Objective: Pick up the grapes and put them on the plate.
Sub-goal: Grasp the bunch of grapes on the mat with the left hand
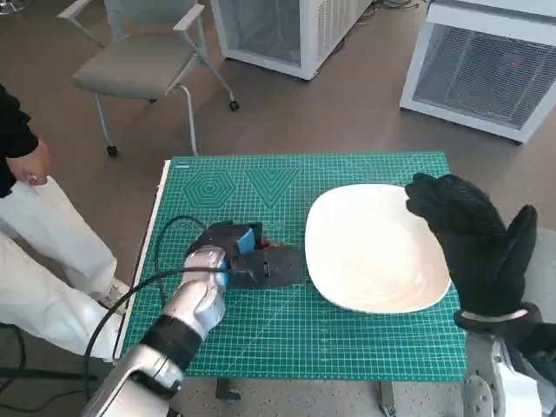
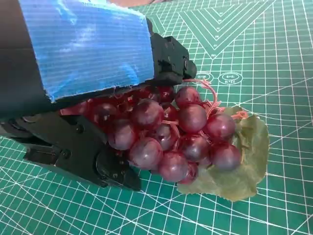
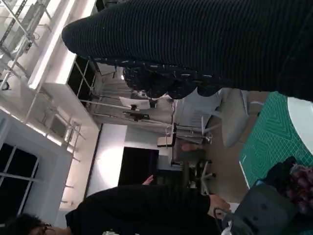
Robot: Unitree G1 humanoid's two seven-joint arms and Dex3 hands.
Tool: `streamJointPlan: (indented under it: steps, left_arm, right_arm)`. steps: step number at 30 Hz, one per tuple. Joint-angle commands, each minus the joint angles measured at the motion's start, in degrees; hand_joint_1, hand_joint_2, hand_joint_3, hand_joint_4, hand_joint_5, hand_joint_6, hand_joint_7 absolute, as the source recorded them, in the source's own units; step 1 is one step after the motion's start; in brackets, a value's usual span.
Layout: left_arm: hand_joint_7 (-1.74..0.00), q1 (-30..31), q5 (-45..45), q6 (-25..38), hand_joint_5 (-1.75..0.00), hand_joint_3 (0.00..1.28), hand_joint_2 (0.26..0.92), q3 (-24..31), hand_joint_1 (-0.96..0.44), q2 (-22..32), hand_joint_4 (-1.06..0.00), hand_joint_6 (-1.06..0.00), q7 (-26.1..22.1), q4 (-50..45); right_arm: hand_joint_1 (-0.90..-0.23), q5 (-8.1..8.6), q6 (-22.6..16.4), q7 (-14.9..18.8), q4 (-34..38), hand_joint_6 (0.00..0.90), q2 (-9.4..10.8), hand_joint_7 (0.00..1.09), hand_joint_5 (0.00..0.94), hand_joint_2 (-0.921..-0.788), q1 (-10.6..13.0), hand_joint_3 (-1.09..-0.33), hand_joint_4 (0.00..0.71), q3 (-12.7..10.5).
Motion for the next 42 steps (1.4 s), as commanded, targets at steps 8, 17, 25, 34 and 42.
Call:
streamJointPlan:
  steps: [8, 17, 25, 34, 42]
  left_arm:
    - [-0.01, 0.13, -0.81, -2.54, 0.0, 0.01, 0.811, -1.64, 0.0, -1.92, -0.14, -0.26, 2.44, 8.03]
    - [-0.06, 1.01, -2.1, -4.82, -0.39, 0.05, 0.861, -0.53, 0.11, -1.63, -0.36, -0.46, 6.94, 7.98]
    - [-1.11, 3.32, -1.84, -6.41, -1.39, 0.3, 0.894, -0.78, 0.08, -0.31, -0.42, -0.48, 10.79, 4.22]
    - [-1.26, 5.06, -2.49, -5.77, -1.52, 0.27, 0.918, -0.24, 0.01, 1.6, -0.41, -0.48, 8.47, -1.78]
    - [-1.12, 6.33, -2.97, -5.14, -1.72, 0.56, 0.746, 0.09, 0.01, 2.68, -0.35, -0.6, 8.18, -5.53]
  right_arm:
    - [-0.38, -0.06, 0.84, 0.14, -0.17, 0.19, -0.75, 1.0, 0.742, -0.921, 1.82, -0.629, 0.412, -0.26]
    - [-0.38, -0.17, 1.23, -0.3, -0.82, 0.189, -0.76, 1.0, 0.742, -0.921, 2.14, -0.629, 0.412, -0.07]
    - [-0.38, -0.2, 1.6, -0.43, -0.97, 0.188, -0.81, 1.0, 0.745, -0.921, 2.13, -0.631, 0.412, -0.09]
    - [-0.38, -0.46, 1.66, -0.67, -1.0, 0.186, -0.62, 1.0, 0.748, -0.921, 2.09, -0.632, 0.41, 0.1]
    - [-0.379, -0.55, 1.44, -0.7, -0.5, 0.184, -0.42, 1.0, 0.75, -0.921, 1.92, -0.634, 0.408, 0.25]
